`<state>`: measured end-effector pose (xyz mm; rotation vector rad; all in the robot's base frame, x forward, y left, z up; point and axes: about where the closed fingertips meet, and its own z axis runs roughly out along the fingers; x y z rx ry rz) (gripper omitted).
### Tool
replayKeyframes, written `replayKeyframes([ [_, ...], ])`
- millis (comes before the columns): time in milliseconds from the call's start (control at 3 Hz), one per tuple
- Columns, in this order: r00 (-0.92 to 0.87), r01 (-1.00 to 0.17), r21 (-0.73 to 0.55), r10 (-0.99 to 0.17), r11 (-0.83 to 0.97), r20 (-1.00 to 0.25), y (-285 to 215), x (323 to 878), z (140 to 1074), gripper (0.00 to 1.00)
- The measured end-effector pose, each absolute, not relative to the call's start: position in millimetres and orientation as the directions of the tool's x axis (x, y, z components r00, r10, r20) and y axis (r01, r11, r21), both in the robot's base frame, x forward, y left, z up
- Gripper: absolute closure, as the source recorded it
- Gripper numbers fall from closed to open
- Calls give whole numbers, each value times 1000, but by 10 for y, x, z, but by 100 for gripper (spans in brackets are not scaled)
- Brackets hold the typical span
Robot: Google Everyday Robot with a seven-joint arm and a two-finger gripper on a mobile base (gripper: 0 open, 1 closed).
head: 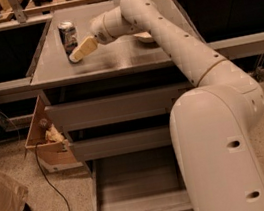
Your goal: Place redbull can into bottom drawer
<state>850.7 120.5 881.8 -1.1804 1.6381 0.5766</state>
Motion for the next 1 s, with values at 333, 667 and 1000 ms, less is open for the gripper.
replayKeyframes([
  [333,-24,-915,-126,-364,382,-931,1452,8475,8894,0],
  [667,-22,-930,-96,-314,354,-949,1673,8466,8914,16],
  [1000,-21,-937,-77,-274,340,-962,1796,8474,8943,46],
])
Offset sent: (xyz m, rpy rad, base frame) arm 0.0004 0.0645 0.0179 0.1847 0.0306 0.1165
